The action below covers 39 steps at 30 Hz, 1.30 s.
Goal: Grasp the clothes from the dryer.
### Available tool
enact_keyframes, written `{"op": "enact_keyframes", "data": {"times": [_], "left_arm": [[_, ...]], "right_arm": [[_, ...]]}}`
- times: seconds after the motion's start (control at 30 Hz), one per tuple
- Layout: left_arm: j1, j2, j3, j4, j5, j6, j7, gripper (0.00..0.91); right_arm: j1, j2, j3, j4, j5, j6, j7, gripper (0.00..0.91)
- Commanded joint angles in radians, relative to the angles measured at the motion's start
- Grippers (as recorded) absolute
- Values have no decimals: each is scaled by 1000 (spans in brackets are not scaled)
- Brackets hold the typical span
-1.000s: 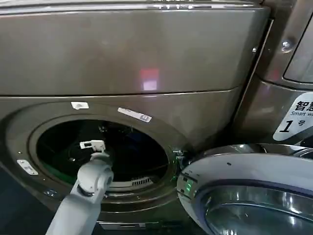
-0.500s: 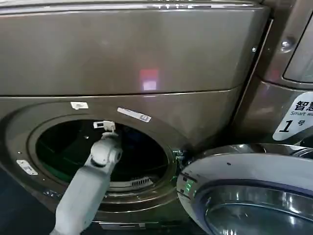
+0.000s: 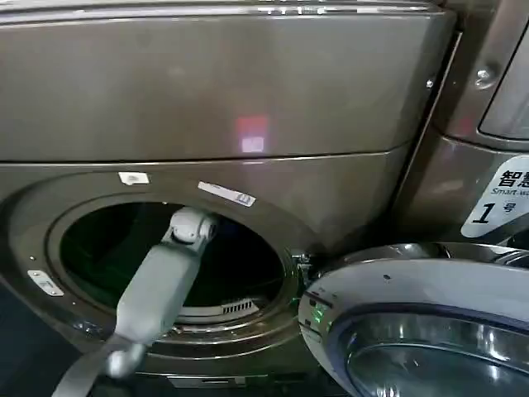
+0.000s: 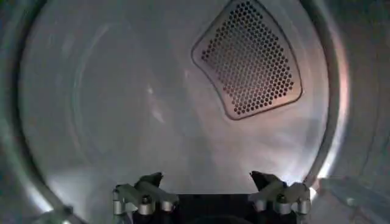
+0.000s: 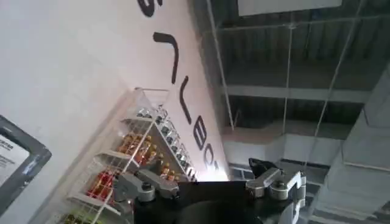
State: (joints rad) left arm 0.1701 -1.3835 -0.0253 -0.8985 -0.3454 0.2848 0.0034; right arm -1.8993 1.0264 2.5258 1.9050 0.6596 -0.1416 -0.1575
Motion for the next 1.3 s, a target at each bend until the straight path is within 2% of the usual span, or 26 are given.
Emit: {"op": "enact_keyframes", "data": {"times": [0.03,0.27,0.47,0.73,0.87,1.3], "left_arm": [[-97,4,101,181,62,-27,333,907],[-175,-1,209,323,232,-85,573,907],[-233,-7,317,409,308,-126,728,907],[-276,-12,385,480,343,-217,907,907],[-292,-13,431,501,388,-256,969,907],[-320,-17,522,535,570,-292,1091,907]], "right_arm": [[3,1,-3,0,-1,1,-2,907],[5,3,-11,1,-21,7,-10,907],[4,2,-10,2,-22,8,-10,907],[2,5,-10,7,-23,7,-11,907],[3,9,-12,13,-24,4,-12,907],[6,5,-9,20,-24,-2,-13,907]]}}
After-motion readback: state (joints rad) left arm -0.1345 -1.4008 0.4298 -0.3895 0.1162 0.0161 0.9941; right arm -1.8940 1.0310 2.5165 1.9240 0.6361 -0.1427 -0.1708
